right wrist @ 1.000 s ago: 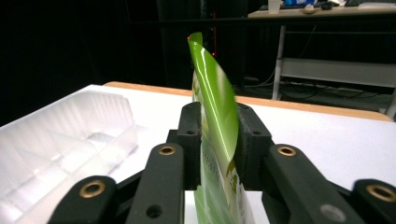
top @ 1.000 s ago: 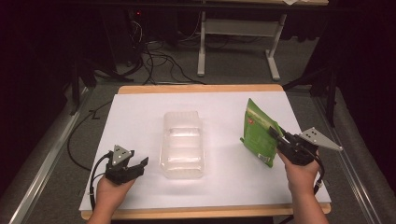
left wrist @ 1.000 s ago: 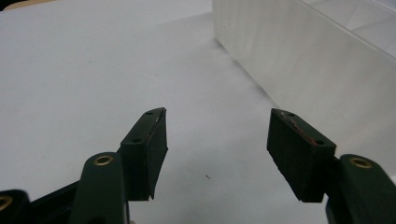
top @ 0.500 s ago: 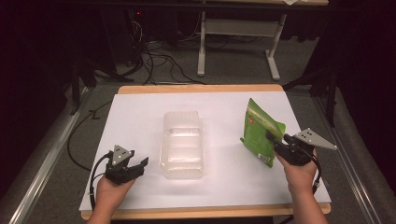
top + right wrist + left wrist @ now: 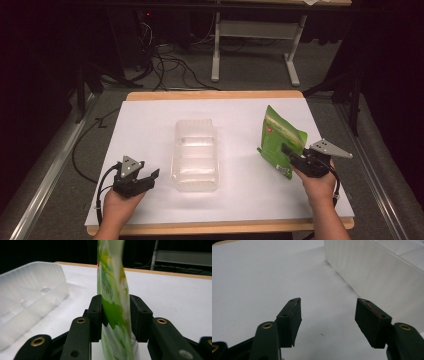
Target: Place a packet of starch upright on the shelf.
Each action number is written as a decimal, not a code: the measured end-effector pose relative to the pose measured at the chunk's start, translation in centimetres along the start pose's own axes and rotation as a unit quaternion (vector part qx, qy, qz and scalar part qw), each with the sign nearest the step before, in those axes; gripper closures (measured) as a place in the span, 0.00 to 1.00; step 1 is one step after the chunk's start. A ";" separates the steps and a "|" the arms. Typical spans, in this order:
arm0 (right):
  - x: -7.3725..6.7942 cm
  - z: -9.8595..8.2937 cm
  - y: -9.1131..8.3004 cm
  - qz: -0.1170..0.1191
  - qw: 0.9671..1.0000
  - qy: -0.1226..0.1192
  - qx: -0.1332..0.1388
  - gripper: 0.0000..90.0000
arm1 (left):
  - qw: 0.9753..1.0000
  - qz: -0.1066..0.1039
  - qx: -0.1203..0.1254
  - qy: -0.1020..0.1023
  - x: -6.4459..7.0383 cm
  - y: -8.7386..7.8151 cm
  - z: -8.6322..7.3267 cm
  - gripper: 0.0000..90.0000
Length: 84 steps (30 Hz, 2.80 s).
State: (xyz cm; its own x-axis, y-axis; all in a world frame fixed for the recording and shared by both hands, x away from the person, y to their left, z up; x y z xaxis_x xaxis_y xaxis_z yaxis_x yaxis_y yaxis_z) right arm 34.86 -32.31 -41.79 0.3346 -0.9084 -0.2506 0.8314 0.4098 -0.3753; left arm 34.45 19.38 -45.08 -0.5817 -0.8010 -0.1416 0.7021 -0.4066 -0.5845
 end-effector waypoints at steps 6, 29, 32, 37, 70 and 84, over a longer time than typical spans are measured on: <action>-0.2 0.0 0.1 0.001 1.000 -0.007 -0.004 0.85 | 1.000 -0.001 0.001 0.001 0.0 0.0 0.0 0.43; 0.0 0.7 -0.8 0.006 1.000 0.005 0.014 0.91 | 1.000 0.000 0.004 0.000 -0.1 -0.1 0.0 0.43; -0.1 0.8 -0.9 0.008 1.000 0.006 0.019 0.91 | 1.000 0.000 0.004 0.000 -0.1 -0.1 0.0 0.43; -0.4 1.0 -1.1 0.017 1.000 0.005 0.025 0.91 | 1.000 0.000 0.005 -0.001 -0.1 -0.1 0.0 0.43; -7.8 5.0 4.5 0.141 0.989 -0.039 0.022 0.91 | 1.000 0.005 0.008 -0.001 -0.4 -0.3 -0.2 0.42; -11.0 8.0 6.5 0.224 0.972 -0.059 0.030 0.91 | 1.000 0.009 0.008 -0.001 -0.4 -0.4 -0.2 0.42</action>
State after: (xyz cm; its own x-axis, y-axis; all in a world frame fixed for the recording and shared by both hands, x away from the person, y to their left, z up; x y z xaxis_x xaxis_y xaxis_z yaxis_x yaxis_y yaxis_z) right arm 40.14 -20.29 -34.39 0.7144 -0.6451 -0.2711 0.6142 0.7637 -0.1986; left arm 34.33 19.93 -44.95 -0.5683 -0.8088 -0.1513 0.7190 -0.3987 -0.5692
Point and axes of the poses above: each handheld gripper's, and its own axes: y roughly forward along the jaws, z roughly out of its top, x roughly to its right, the point moved 1 cm from there along y, roughly forward along the jaws, and after that the axes turned 10 degrees about y, right-handed, at the moved point
